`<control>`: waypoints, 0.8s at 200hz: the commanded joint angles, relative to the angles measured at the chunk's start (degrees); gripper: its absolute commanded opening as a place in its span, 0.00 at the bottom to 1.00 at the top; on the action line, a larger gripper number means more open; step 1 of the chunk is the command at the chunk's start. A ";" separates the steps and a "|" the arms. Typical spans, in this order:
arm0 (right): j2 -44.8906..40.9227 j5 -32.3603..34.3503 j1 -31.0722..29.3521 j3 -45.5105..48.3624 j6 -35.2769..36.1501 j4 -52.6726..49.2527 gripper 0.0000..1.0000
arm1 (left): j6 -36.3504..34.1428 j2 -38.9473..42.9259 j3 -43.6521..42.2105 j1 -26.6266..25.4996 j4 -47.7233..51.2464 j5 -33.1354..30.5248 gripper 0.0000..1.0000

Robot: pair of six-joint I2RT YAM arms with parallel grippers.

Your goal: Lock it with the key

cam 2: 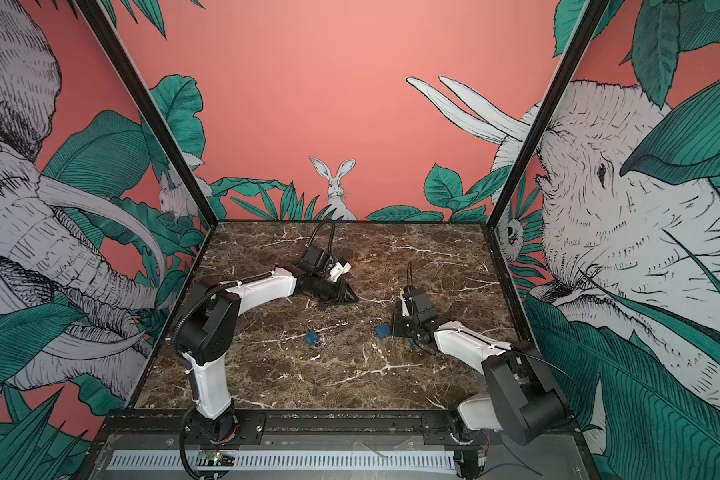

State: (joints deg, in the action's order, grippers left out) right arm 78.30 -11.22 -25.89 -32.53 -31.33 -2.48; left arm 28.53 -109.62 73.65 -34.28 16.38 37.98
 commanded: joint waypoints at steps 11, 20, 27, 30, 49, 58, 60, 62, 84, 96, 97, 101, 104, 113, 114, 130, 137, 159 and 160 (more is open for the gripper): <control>0.54 0.82 -0.51 -0.35 -0.61 1.70 0.00 | 1.51 2.23 -1.63 0.27 -2.16 -0.54 0.32; 0.32 0.88 -0.71 -0.27 -0.57 1.53 0.00 | 1.61 2.36 -1.80 0.35 -2.23 -0.53 0.32; 0.06 0.87 -0.71 -0.10 -0.70 1.52 0.03 | 1.64 2.46 -1.89 0.36 -2.25 -0.60 0.32; 0.02 0.91 -0.76 -0.10 -0.67 1.44 0.05 | 1.69 2.49 -1.90 0.36 -2.30 -0.66 0.32; -0.65 0.99 -0.83 0.09 -0.96 0.99 0.13 | 1.95 2.93 -2.18 0.52 -2.49 -1.00 0.32; -0.92 0.89 -0.97 -0.03 -0.93 0.67 0.16 | 2.14 3.09 -2.28 0.54 -2.65 -1.08 0.32; -1.06 0.93 -0.97 -0.06 -0.93 0.58 0.16 | 2.21 3.21 -2.39 0.53 -2.67 -1.11 0.32; -1.12 0.83 -1.00 -0.07 -0.97 0.49 0.16 | 2.22 3.19 -2.48 0.53 -2.67 -1.21 0.32; -2.74 1.21 -1.36 -0.50 -0.80 -1.11 0.17 | 2.79 4.06 -3.22 0.69 -3.19 -1.65 0.32; -4.20 1.77 -1.46 -0.77 -0.54 -2.21 0.18 | 3.06 4.77 -3.78 0.79 -3.44 -2.08 0.32; -4.29 1.84 -1.45 -0.77 -0.51 -2.37 0.18 | 3.08 4.81 -3.82 0.79 -3.49 -2.10 0.32; -4.81 2.08 -1.53 -0.92 -0.41 -2.88 0.18 | 3.21 5.10 -3.99 0.80 -3.49 -2.32 0.32; -5.19 2.20 -1.55 -1.06 -0.29 -3.23 0.18 | 3.26 5.20 -4.14 0.84 -3.59 -2.44 0.32; -6.25 2.35 -1.61 -1.68 0.11 -4.20 0.18 | 3.53 6.14 -4.66 1.04 -3.61 -3.02 0.32; -6.33 2.30 -1.71 -1.76 0.16 -4.29 0.18 | 3.58 6.29 -4.70 1.09 -3.63 -3.05 0.32; -7.37 2.39 -2.35 -3.59 1.97 -6.48 0.19 | 4.10 8.71 -6.34 1.45 -3.90 -5.77 0.32; -7.18 2.43 -2.98 -4.85 3.11 -7.22 0.20 | 4.53 10.09 -7.41 1.66 -4.26 -6.93 0.32; -4.63 2.72 -5.59 -8.99 7.32 -9.20 0.22 | 5.83 15.61 -11.65 2.99 -4.93 -11.77 0.32; -4.46 2.71 -5.71 -9.19 7.51 -9.29 0.22 | 5.92 15.90 -11.89 3.08 -4.99 -11.91 0.32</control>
State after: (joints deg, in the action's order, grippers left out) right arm 72.16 -9.58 -29.15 -37.26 -29.06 -9.43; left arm 32.47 -100.97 65.65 -32.71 12.86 32.23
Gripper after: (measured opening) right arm 0.208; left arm 0.316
